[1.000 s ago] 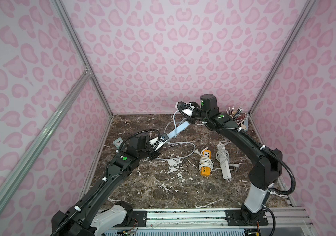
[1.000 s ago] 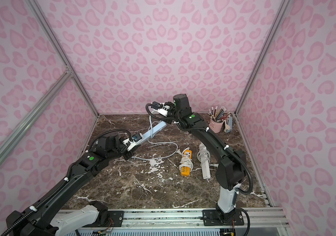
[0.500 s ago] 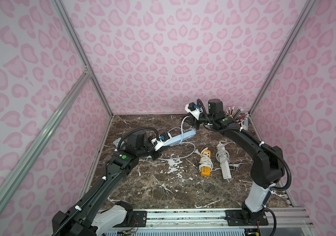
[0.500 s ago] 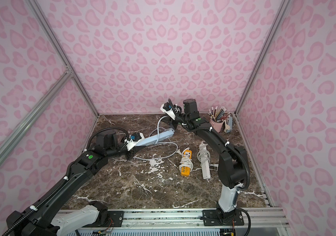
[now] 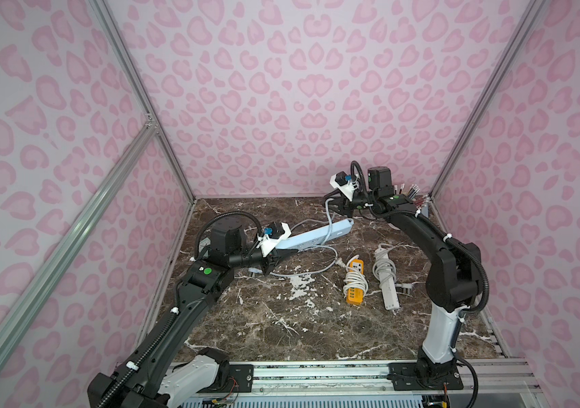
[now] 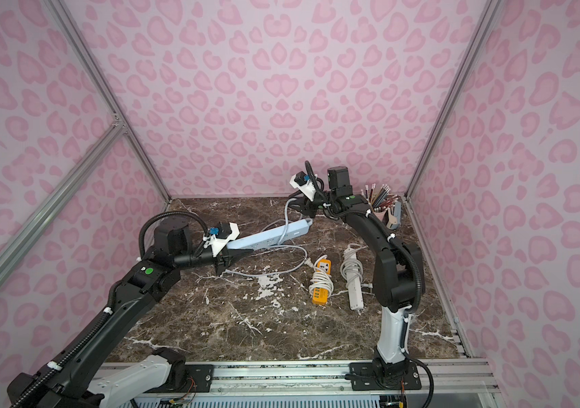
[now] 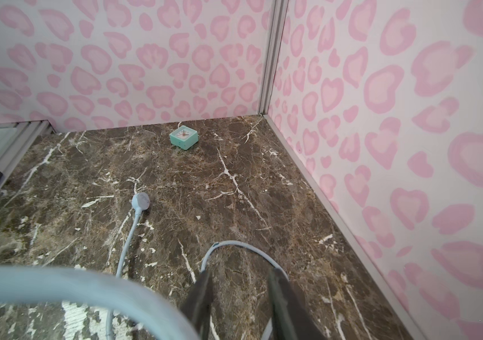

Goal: Wrap the cord around the power strip
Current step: Wrap the power cord around the power strip.

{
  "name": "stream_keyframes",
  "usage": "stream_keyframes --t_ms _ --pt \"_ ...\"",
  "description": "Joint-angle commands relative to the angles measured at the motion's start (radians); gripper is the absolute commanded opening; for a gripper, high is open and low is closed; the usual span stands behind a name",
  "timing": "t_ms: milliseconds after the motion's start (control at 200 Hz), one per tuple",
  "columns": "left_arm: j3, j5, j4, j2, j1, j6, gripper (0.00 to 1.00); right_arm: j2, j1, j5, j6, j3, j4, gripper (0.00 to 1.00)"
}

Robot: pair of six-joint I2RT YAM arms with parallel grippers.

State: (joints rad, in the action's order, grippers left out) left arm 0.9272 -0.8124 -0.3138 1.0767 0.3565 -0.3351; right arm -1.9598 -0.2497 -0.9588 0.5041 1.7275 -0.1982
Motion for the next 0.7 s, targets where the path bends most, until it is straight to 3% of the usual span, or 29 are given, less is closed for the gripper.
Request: stream_keyframes --t_ms 0,100,230,400,555,695 --pt "-0.029 -0.183 0.31 -0.008 -0.004 0.192 0.03 -0.016 0.005 -0.143 -0.103 0.013 0.131 0.44" --pt "-0.078 -0.172 0.501 -0.008 -0.004 0.345 0.03 -0.002 0.003 -0.142 -0.221 -0.068 0.292 0.53" --pt "-0.142 -0.096 0.783 -0.009 -0.003 0.568 0.03 0.039 -0.002 -0.093 -0.497 -0.275 0.709 0.63" --pt "-0.137 0.007 0.892 -0.012 0.009 0.683 0.03 0.016 -0.004 0.026 -0.836 -0.458 1.168 0.7" --pt "-0.116 0.057 0.881 -0.029 0.016 0.7 0.03 -0.021 -0.023 0.147 -0.924 -0.497 1.3 0.72" --pt "-0.111 0.065 0.889 -0.027 0.016 0.725 0.03 -0.058 -0.062 0.206 -0.919 -0.454 1.295 0.72"
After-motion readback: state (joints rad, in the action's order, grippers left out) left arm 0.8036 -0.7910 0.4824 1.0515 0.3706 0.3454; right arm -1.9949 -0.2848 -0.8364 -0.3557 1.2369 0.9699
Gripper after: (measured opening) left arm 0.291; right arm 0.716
